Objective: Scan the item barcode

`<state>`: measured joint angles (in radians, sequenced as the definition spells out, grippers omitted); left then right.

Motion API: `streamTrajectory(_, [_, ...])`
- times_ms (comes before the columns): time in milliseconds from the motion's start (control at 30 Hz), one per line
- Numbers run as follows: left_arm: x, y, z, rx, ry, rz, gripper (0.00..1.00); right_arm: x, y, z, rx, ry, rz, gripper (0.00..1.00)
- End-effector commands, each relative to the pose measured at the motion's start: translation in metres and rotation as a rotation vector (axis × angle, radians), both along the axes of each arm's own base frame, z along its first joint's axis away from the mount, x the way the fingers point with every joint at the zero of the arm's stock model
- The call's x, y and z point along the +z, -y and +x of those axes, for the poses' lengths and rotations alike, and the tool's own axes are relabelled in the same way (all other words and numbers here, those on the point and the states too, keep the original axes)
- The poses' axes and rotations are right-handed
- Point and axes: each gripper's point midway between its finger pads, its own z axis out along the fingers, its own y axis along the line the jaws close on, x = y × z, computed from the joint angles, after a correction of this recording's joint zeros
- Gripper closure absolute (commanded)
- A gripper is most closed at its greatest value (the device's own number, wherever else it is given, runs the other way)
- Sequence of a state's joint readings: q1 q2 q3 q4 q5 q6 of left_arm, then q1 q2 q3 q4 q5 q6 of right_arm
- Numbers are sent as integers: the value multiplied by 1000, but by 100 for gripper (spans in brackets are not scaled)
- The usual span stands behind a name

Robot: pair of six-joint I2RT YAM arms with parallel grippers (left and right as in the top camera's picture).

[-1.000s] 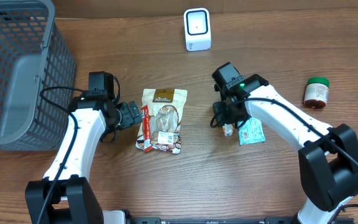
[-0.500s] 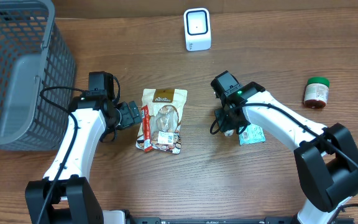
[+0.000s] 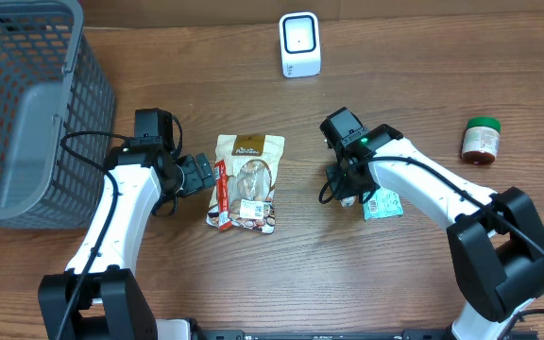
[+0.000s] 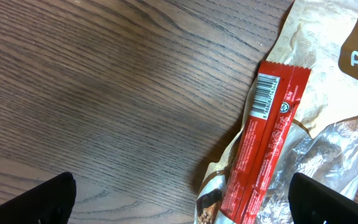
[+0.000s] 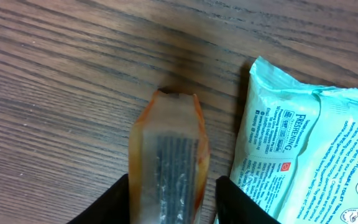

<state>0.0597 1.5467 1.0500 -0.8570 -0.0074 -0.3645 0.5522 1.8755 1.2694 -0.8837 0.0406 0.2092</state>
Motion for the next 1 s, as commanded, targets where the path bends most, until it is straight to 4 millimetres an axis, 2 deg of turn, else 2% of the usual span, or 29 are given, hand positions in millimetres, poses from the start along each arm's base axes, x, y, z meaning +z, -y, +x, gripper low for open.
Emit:
streamTrajectory(0, [5,0,4,3,18,2,0,11,-7,7,6,32,21,59])
streamTrajectory(133, [5,0,4,3,19,2,0,11,-8,9,6,39,25,63])
streamTrajectory(433, [5,0,4,3,19,2,0,12,-9,10,6,43,28,57])
streamTrajectory(767, [5,0,4,3,19,2,0,21,-12,16,6,58,37,57])
streamTrajectory(967, [5,0,5,3,19,2,0,21,-8,9,6,30,19,57])
